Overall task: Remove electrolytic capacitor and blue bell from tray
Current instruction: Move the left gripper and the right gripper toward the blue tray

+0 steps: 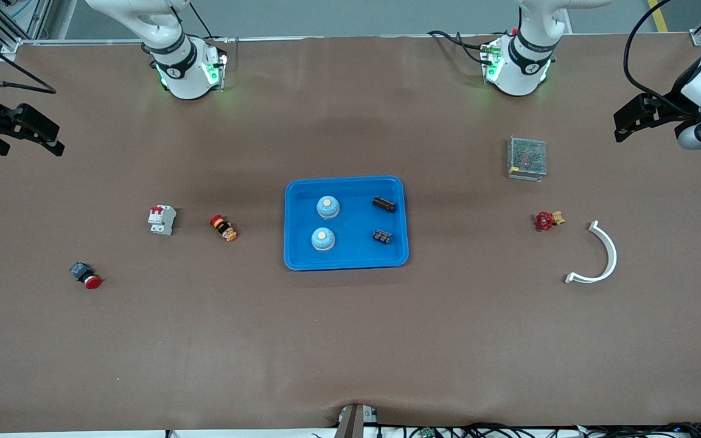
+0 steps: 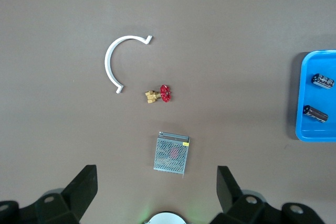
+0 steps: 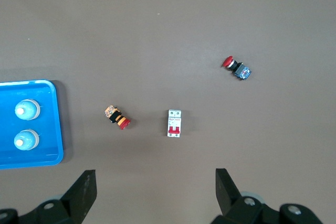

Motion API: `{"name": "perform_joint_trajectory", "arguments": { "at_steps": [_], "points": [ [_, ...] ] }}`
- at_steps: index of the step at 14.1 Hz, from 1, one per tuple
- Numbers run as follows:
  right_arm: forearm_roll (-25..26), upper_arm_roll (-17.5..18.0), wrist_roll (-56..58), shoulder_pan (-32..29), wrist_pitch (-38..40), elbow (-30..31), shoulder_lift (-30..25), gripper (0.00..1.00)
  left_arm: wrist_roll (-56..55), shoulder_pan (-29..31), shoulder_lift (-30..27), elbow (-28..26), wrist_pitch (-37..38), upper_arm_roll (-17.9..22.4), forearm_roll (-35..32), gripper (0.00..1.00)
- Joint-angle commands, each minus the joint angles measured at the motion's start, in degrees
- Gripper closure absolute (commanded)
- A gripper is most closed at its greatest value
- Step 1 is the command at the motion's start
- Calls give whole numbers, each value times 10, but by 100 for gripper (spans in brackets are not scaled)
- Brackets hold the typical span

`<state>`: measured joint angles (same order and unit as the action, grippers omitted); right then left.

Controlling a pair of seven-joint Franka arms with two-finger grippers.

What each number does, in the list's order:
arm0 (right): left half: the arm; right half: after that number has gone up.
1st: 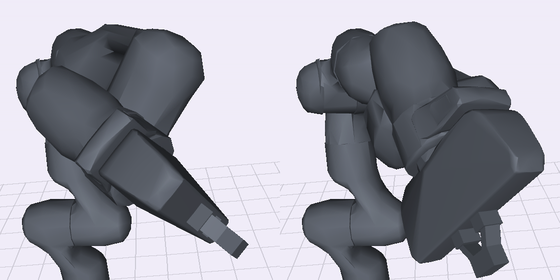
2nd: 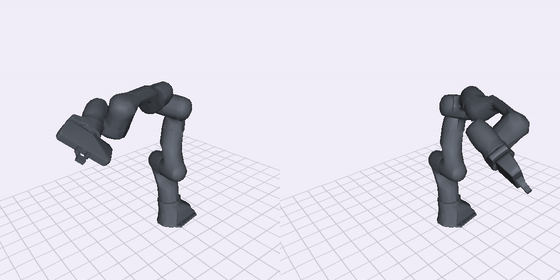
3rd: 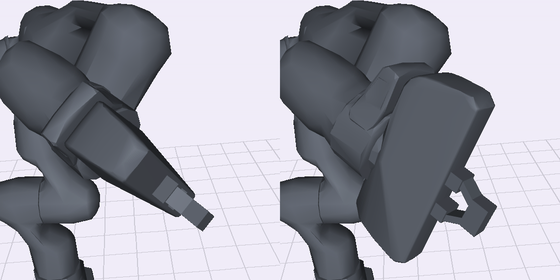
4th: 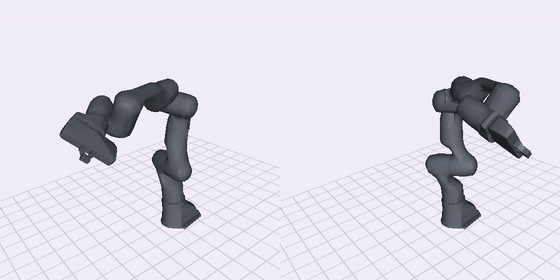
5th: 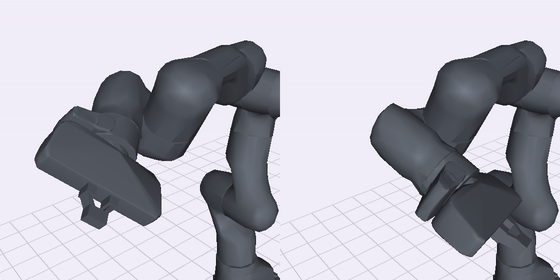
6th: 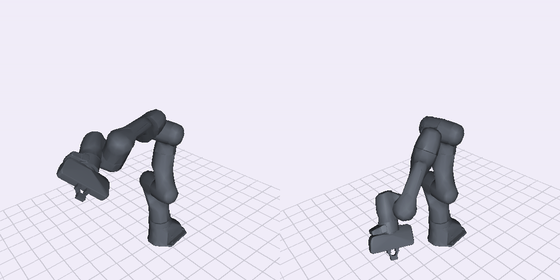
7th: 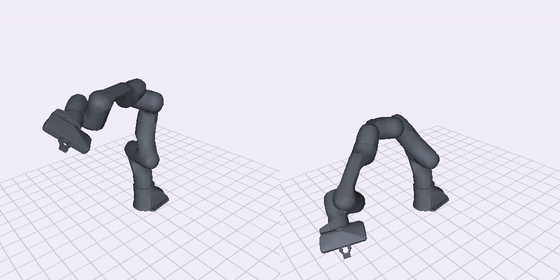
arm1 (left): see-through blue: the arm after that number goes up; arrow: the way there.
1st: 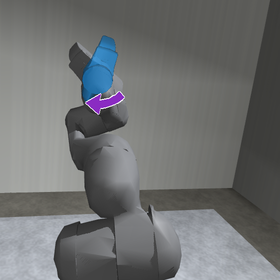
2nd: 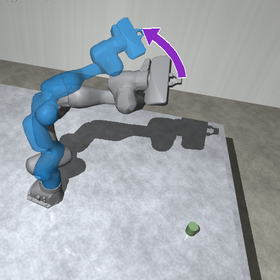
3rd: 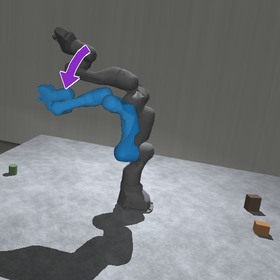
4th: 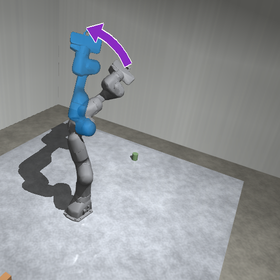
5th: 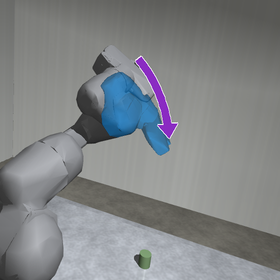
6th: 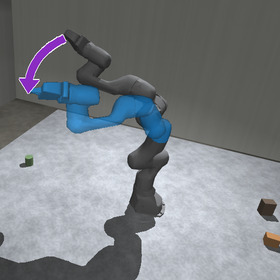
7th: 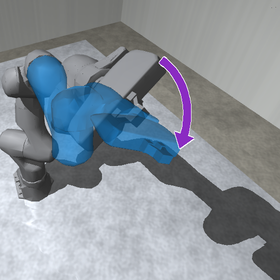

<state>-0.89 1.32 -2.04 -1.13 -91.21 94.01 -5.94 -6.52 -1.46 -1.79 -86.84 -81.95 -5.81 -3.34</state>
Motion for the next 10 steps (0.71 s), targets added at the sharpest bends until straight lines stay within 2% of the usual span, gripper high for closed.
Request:
{"name": "perform_joint_trajectory", "arguments": {
  "at_steps": [1,6,8,10],
  "points": [
    [5,4,-6,-5,9,-13,6,0,18,1,2,11,5,-2,-1,0],
    [5,4,-7,-3,9,-14,6,0,1,-7,18,8,4,-10,-1,0],
    [-2,5,1,3,6,-14,8,0,-34,-7,29,4,3,-33,5,0],
    [-9,6,-1,20,2,-15,17,0,-118,-7,42,-8,-4,-67,7,0]
  ]
}}
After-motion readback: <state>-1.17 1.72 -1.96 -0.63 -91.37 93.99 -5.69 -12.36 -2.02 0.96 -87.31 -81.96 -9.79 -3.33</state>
